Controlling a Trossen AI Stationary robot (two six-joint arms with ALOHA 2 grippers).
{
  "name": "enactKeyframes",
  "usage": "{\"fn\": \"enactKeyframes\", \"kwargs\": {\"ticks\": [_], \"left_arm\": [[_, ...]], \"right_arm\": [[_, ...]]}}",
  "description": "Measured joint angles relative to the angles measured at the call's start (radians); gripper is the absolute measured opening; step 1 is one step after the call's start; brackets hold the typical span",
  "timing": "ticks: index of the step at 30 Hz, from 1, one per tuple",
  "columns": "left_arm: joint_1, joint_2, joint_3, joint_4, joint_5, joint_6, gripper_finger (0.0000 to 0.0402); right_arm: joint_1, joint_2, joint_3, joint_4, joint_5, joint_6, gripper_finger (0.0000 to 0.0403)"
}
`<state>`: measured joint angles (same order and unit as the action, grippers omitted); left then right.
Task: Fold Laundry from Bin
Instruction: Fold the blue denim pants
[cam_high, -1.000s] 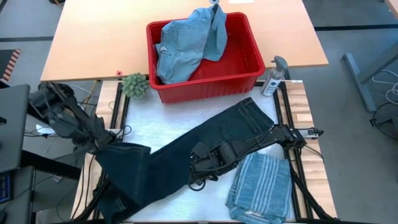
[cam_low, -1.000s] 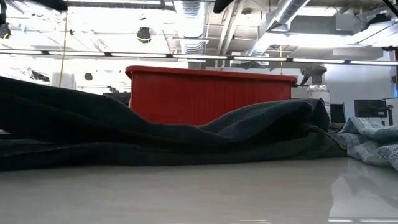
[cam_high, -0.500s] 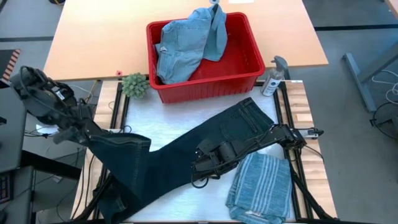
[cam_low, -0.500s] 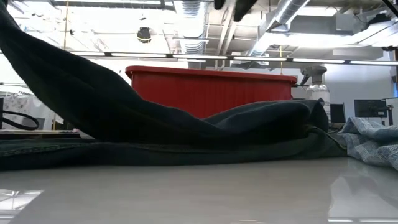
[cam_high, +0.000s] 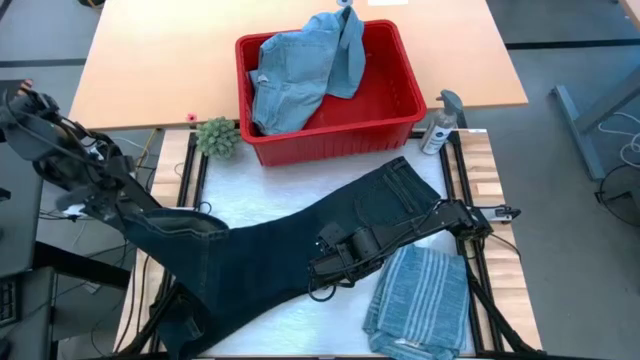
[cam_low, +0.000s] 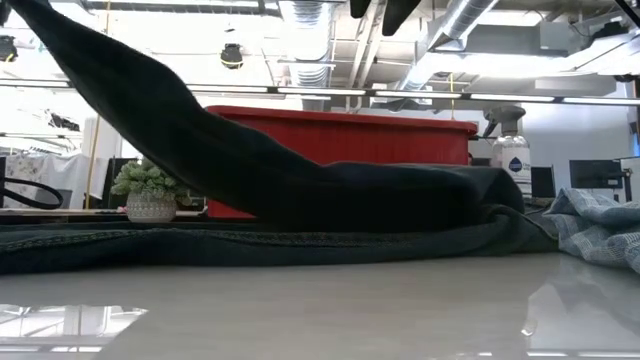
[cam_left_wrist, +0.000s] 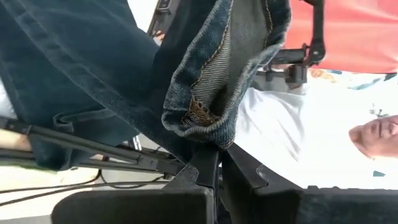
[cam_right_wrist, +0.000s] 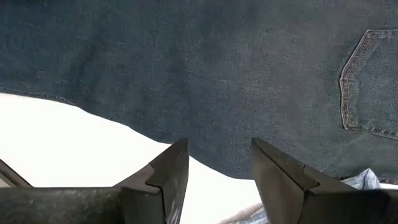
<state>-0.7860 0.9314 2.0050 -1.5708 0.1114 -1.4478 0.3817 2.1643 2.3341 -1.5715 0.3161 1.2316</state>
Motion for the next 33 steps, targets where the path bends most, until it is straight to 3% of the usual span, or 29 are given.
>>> {"fn": "enactKeyframes", "kwargs": {"ticks": [13, 21, 33], "left_arm": [[0.0, 0.011, 0.016, -0.001, 0.16, -0.057, 0.0], [0.0, 0.015, 0.016, -0.001, 0.177, -0.039, 0.0], [0.0, 0.032, 0.016, 0.0, 0.282, -0.07, 0.0]], "right_arm": [[-0.025, 0.0, 0.0, 0.0, 0.0, 0.051, 0.0195], [-0.026, 0.005, 0.0, 0.0, 0.0, 0.063, 0.0195], [-0.056, 0.191, -0.002, 0.073, -0.033, 0.041, 0.0176]]}}
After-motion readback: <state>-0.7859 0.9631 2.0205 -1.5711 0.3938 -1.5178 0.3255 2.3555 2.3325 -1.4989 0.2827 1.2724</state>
